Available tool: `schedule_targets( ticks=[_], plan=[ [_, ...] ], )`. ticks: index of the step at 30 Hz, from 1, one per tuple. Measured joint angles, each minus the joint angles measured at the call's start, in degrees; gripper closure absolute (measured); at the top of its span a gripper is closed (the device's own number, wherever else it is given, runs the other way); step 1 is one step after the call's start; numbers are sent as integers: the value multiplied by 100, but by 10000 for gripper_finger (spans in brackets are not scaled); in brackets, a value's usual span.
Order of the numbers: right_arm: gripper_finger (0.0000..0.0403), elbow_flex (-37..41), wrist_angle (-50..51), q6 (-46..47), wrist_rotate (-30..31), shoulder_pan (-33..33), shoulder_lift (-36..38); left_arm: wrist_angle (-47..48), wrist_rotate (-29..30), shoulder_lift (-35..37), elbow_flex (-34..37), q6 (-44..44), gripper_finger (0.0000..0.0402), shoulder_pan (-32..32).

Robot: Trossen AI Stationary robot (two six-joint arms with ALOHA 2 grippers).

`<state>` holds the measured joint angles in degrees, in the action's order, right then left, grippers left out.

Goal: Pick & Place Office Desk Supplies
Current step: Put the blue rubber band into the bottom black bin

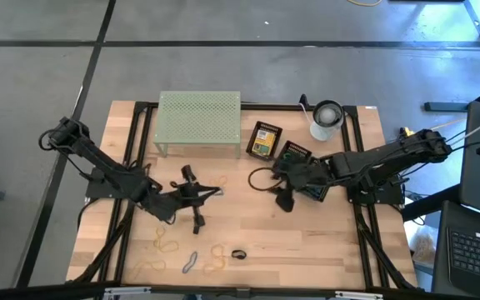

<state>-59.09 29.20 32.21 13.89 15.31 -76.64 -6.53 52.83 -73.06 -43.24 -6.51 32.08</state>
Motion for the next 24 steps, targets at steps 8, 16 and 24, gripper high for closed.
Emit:
schedule_targets(
  ticks=[8, 16, 24],
  plan=[
    [167, 37, -2834, -2719, -806, 227, -279, -1944, -258, 2, -7, 1615, 400, -185],
    [167, 39, -3972, -3740, -852, 258, -775, -2718, -1259, -163, -11, 2005, 400, -438],
    [167, 33, -4696, -3742, -585, 236, -1280, -3280, -1672, -603, -13, 2180, 400, -775]
  ],
)
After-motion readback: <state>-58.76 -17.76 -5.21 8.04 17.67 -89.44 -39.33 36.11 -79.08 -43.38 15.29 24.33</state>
